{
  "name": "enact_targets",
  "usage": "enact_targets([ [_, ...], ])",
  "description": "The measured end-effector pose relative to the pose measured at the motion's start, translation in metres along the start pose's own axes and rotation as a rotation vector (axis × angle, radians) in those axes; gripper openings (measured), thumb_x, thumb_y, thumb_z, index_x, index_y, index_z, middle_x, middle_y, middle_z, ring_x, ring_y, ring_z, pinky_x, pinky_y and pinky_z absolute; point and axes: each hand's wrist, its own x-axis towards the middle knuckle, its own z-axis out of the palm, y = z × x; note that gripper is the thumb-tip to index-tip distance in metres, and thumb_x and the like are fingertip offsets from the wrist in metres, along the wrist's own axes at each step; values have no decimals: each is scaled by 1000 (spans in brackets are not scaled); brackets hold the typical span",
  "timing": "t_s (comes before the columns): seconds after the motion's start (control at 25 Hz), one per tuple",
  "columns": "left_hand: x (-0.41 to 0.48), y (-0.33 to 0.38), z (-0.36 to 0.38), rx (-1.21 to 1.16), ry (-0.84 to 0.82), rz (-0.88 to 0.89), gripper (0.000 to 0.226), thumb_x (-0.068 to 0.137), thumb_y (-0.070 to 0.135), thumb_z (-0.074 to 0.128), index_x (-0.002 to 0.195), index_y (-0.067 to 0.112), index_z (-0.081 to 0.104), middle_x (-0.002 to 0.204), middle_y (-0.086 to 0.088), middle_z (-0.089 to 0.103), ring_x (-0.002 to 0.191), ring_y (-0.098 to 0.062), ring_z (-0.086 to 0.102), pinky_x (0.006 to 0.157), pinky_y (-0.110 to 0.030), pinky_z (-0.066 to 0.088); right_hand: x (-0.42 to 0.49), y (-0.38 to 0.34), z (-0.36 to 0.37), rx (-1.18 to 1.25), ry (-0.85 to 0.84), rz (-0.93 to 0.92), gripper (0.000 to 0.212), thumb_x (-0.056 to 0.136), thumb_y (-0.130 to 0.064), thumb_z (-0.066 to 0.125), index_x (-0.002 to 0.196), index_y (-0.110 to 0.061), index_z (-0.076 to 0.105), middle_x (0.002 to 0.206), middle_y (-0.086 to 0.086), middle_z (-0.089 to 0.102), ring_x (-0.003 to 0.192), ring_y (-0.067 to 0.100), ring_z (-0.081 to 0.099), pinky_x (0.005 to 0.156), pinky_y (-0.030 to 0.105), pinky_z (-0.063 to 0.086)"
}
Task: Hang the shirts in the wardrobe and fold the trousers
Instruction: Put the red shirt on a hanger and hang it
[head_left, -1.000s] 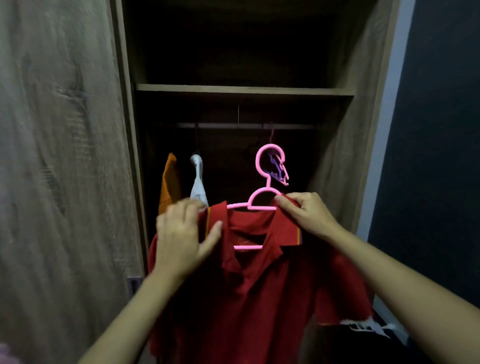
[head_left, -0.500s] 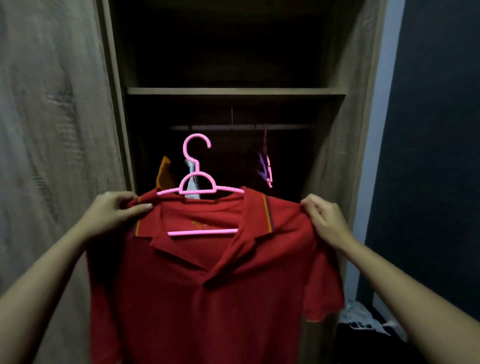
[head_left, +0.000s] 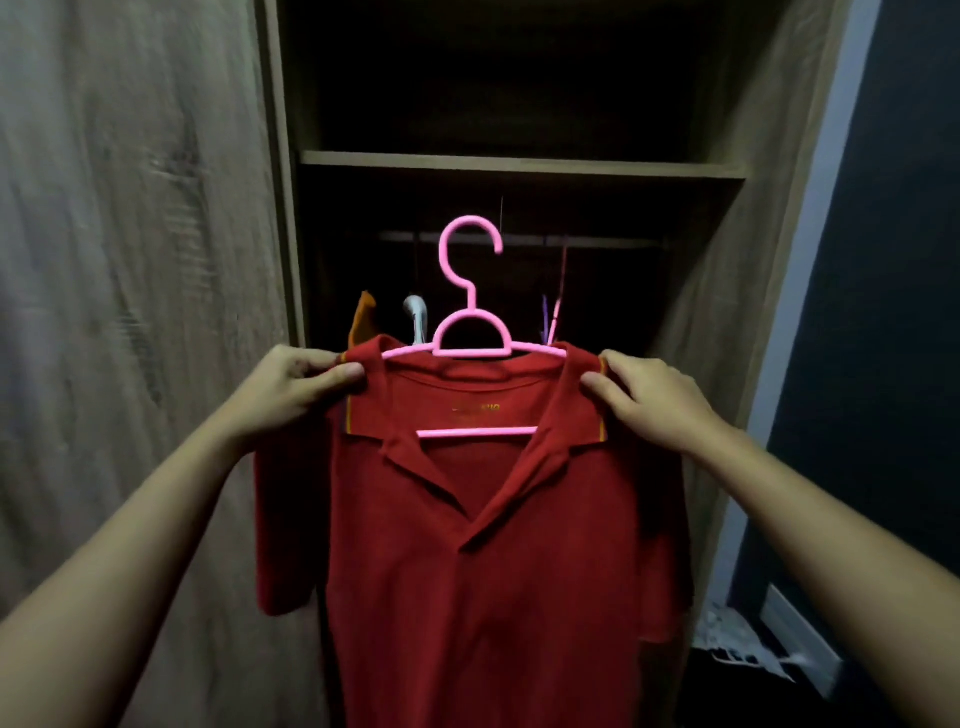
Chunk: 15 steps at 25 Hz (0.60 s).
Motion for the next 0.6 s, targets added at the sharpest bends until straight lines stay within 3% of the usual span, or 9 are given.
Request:
enact_targets([
  [0.08, -1, 1, -3, 18, -7, 33, 40, 86, 39, 58, 66, 5, 66, 53, 17, 52, 52, 8, 42, 48, -7, 32, -1, 3, 3, 125, 79, 81, 34, 90, -53, 41, 80, -21, 48, 82, -1, 63, 90, 29, 62, 74, 39, 43],
  [0.12, 1, -4, -8, 31, 50, 43, 37, 85, 44, 58, 67, 13, 70, 56, 18, 54, 55, 9, 44, 50, -7, 34, -1, 4, 4, 182, 130, 105, 36, 89, -54, 42, 81, -20, 50, 81, -1, 63, 89, 28, 63, 75, 39, 44],
  [0.2, 0, -23, -18, -42, 223, 2, 13, 87, 31, 62, 82, 35, 74, 78, 20, 68, 71, 13, 55, 69, -4, 45, 0, 5, 5, 252, 205, 134, 39, 83, -58, 39, 81, -21, 52, 80, -1, 62, 87, 26, 62, 77, 40, 45],
  [0.28, -14, -49, -14, -205, 241, -90, 31, 78, 27, 72, 108, 32, 66, 105, 9, 69, 90, 4, 62, 83, -12, 49, 1, 11, 2, 307, 258, 174, 40, 79, -61, 38, 83, -25, 55, 82, 1, 64, 88, 26, 62, 78, 41, 45],
  [0.36, -42, -84, 7, -265, 87, -314, 59, 57, 41, 85, 108, 20, 65, 98, 11, 72, 90, -3, 66, 80, -16, 52, 1, 20, -4, 354, 303, 201, 41, 79, -62, 39, 89, -27, 59, 88, 2, 67, 92, 26, 63, 82, 43, 45],
  [0.44, -69, -112, 30, -181, 29, -493, 40, 57, 36, 85, 88, 18, 68, 74, 20, 71, 81, -9, 64, 74, -22, 52, 2, 29, -10, 327, 298, 206, 42, 80, -60, 40, 90, -24, 58, 88, 2, 67, 92, 25, 62, 82, 42, 45],
  [0.48, -76, -122, 36, -135, 124, -537, 24, 64, 28, 82, 81, 19, 67, 67, 19, 69, 80, -13, 61, 73, -25, 50, 2, 33, -9, 298, 266, 199, 42, 81, -60, 41, 88, -22, 57, 87, 3, 66, 91, 25, 61, 81, 42, 45],
  [0.56, -82, -132, 34, -123, 287, -555, 13, 72, 18, 78, 78, 18, 66, 71, 7, 70, 78, -15, 61, 74, -30, 50, 0, 36, -1, 280, 220, 192, 42, 81, -60, 41, 85, -21, 56, 85, 4, 65, 88, 25, 61, 80, 43, 45],
  [0.6, -83, -132, 32, -156, 268, -554, 11, 75, 16, 77, 80, 17, 67, 75, 4, 71, 74, -13, 64, 73, -29, 53, -1, 36, 4, 307, 220, 205, 43, 80, -62, 41, 86, -22, 57, 86, 5, 66, 89, 26, 61, 81, 43, 45],
])
